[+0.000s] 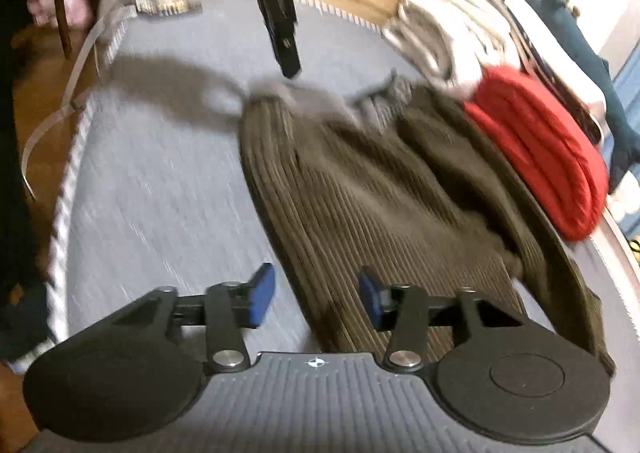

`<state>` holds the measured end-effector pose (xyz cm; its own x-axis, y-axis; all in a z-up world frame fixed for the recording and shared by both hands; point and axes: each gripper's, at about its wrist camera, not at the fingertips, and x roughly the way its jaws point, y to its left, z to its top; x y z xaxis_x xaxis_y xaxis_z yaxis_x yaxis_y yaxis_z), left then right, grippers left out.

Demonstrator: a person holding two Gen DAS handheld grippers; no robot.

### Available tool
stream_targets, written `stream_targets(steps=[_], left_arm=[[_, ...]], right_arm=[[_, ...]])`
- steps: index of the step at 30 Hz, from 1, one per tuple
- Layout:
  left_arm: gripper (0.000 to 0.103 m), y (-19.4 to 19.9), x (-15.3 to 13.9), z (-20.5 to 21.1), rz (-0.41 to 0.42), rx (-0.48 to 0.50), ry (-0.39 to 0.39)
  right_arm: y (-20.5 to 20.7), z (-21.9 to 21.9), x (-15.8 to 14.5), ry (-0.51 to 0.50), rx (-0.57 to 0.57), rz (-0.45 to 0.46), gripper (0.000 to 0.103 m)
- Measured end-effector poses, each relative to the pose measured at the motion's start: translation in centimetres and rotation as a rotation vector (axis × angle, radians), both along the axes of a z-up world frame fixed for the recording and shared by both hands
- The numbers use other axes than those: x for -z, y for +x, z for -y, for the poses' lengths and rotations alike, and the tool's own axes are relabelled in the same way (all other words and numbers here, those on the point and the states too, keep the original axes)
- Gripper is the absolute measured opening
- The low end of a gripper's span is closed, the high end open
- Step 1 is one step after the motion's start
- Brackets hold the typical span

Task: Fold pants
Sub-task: 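Grasp the waistband with both tools and lift the pants up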

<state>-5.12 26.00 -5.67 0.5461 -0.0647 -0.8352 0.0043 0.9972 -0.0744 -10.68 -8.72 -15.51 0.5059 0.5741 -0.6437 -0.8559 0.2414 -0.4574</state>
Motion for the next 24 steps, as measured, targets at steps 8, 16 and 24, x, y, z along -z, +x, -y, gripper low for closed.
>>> stream_targets(steps=[8, 16, 24], left_arm=[[0.029, 0.9, 2.9, 0.2, -0.046, -0.004, 0.03], [0.007, -1.6, -2.4, 0.9, 0.001, 0.076, 0.143], [0.009, -4.8, -2.8, -0.7, -0.095, 0.1, 0.251]], right_arm=[[2.4, 1.0, 2.3, -0.037, 0.052, 0.039, 0.044], [1.1, 0.0, 1.3, -0.063, -0.11, 0.002, 0.006], [-4.3, -1.3, -0.7, -0.017, -0.267, -0.026, 0.006]])
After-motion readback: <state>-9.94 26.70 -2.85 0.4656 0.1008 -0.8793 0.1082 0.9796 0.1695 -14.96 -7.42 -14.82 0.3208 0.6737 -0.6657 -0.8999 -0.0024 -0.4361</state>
